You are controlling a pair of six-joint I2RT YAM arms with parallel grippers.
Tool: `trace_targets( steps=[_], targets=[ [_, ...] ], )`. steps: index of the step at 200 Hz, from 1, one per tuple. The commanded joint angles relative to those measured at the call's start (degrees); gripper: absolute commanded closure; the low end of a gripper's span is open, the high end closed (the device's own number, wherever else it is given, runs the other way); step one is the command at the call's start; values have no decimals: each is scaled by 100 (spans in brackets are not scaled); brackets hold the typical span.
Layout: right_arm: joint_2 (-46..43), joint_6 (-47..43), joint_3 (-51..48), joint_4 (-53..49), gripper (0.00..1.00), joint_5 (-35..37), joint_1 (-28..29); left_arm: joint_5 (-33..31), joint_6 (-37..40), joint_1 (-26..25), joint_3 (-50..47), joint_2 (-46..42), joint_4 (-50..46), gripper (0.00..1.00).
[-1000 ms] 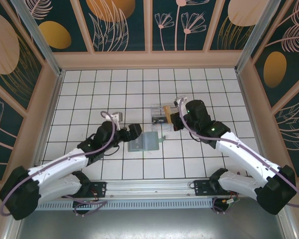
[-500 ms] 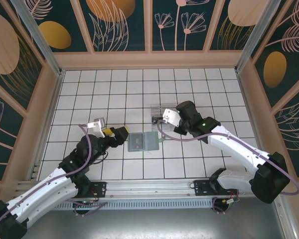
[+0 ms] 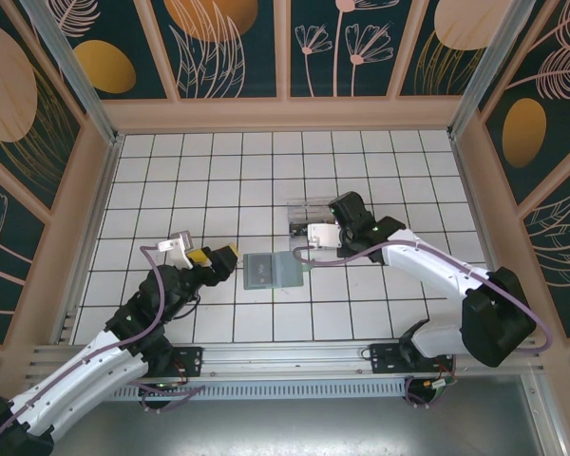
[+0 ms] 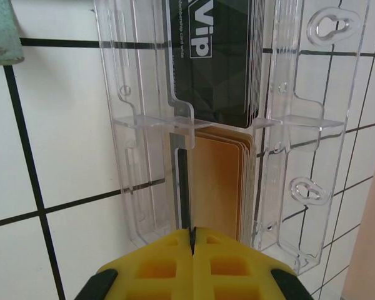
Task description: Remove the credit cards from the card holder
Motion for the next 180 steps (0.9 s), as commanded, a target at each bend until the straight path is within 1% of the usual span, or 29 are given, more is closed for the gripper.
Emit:
trace_targets(
  steps=[1, 42, 180],
  targets=[
    [-50, -252, -30, 180, 100, -60, -145, -88, 2, -12, -101, -75, -99, 2],
    [-185, -232, -183, 299, 100, -161, -366, -79, 5, -6, -145, -42, -25, 2],
    [65, -308, -461, 890, 99, -280, -539, -97, 14, -10, -194, 15, -20, 1]
  ],
)
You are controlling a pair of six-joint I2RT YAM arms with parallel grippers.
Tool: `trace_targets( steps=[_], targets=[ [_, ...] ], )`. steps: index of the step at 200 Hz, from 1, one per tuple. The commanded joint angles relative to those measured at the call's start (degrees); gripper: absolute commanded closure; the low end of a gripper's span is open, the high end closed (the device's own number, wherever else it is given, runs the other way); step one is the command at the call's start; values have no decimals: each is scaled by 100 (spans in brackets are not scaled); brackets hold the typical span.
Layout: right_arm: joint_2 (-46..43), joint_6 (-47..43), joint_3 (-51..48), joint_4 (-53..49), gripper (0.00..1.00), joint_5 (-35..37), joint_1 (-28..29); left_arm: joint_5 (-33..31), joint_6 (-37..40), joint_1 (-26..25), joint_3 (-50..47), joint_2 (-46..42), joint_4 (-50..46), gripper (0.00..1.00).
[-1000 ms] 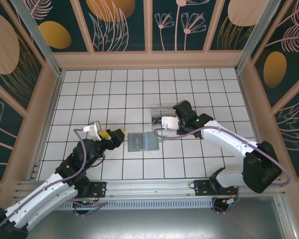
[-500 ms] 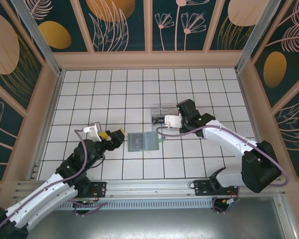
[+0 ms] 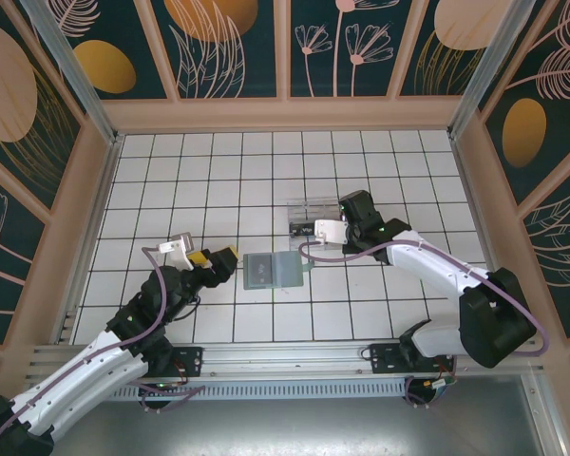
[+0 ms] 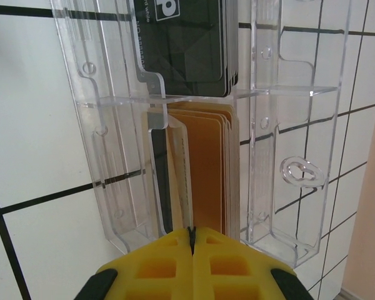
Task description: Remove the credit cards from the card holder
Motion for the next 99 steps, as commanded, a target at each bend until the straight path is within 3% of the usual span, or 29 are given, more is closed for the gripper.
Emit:
trace_targets(
  steps=[1, 14, 25, 99],
  targets=[
    [85, -118, -94, 221, 99, -119, -93, -57, 16, -12, -102, 3, 21, 2],
    [112, -128, -89, 248, 96, -121, -113, -57, 20, -14, -100, 13, 21, 2],
    [131, -137, -107, 280, 87, -106, -117, -57, 24, -12, -109, 14, 21, 2],
    [254, -88, -50, 635, 71, -24, -120, -57, 31, -5, -126, 33, 28, 2]
  ],
)
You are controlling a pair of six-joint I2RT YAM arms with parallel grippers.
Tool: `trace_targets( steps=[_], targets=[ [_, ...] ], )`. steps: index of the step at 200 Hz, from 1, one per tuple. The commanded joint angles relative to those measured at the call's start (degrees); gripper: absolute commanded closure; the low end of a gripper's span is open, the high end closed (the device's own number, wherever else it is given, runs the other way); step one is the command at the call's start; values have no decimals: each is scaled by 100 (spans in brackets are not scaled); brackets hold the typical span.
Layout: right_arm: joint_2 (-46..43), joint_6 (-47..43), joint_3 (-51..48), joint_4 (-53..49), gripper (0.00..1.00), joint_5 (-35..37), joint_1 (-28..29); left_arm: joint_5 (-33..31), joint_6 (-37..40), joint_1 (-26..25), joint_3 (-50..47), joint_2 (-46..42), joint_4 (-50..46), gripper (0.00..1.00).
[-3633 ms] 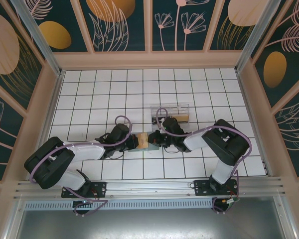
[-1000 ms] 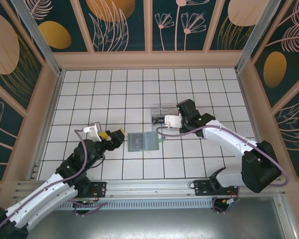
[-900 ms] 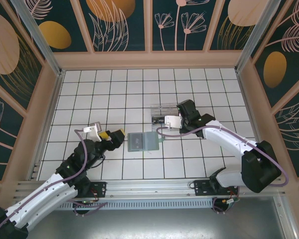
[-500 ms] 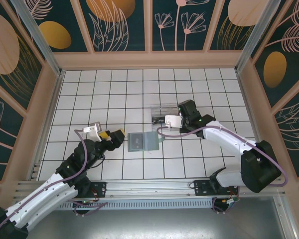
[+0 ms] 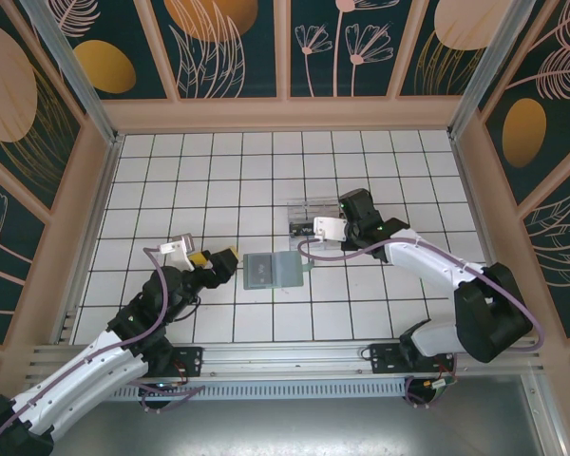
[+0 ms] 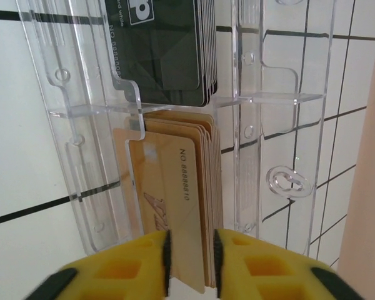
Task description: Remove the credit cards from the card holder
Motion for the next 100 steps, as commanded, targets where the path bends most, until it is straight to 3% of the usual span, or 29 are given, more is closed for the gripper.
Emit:
trace_targets(
  steps=[1, 54, 100],
  targets=[
    [75, 6, -23, 211, 71, -23, -53, -57, 32, -5, -64, 18, 31, 1],
    [-160, 518, 289, 179, 70, -222, -48, -106, 29, -14, -91, 124, 85, 2],
    [-675, 2538, 478, 513, 69, -646, 26, -205, -70, -4, -56, 462, 32, 2]
  ],
)
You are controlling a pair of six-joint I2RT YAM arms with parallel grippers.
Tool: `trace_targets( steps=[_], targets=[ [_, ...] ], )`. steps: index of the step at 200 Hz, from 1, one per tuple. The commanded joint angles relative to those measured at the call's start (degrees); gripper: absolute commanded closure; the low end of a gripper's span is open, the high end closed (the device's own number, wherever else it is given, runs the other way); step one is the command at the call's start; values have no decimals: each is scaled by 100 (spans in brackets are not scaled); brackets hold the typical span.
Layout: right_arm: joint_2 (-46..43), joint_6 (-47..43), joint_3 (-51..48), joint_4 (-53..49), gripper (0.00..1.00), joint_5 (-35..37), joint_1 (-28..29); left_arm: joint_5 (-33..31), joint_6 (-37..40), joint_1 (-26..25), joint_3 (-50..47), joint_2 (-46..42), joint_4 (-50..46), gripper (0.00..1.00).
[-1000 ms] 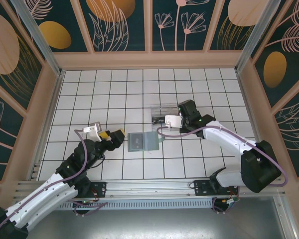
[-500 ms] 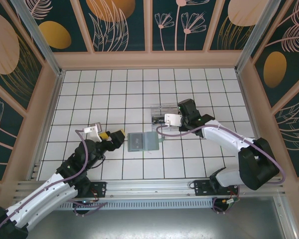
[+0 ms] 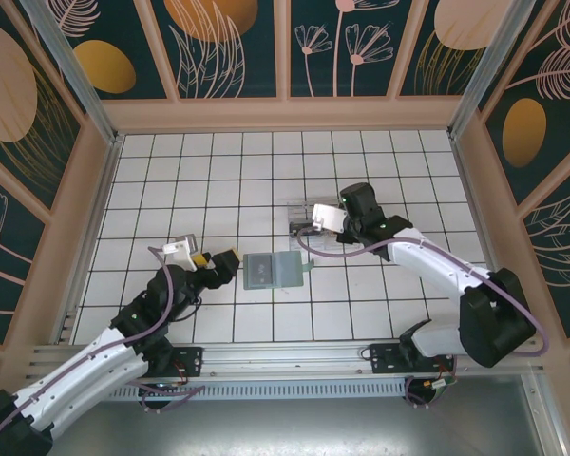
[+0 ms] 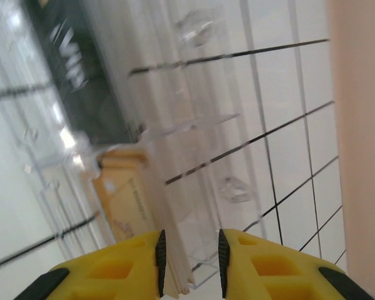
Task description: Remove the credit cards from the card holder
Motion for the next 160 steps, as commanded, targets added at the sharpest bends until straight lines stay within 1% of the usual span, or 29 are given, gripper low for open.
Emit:
trace_targets(
  steps=[1, 16, 36, 39, 76, 120, 160],
  targets=[
    [-413, 1461, 235, 346, 69, -421, 30, -166, -73, -9, -34, 152, 28, 1],
    [-528, 2278, 244, 393, 69, -645, 104, -176, -153, -11, -47, 322, 58, 2],
    [-602, 3479, 236, 446, 71, -669, 207, -142, -243, -7, -10, 657, 93, 2],
    [-615, 3669, 220, 463, 71, -819, 216, -145, -264, -13, 11, 715, 82, 2],
    [-777, 5721, -89, 817, 69, -1377, 394, -25, -476, 1, 158, 1404, 104, 2],
    [-601, 7276, -415, 899, 71, -1329, 887, 375, -649, 73, 312, 2247, 277, 2],
    [-33, 8158, -928, 1083, 75, -1206, 1455, 698, -706, 115, 289, 2794, 574, 5]
  ],
)
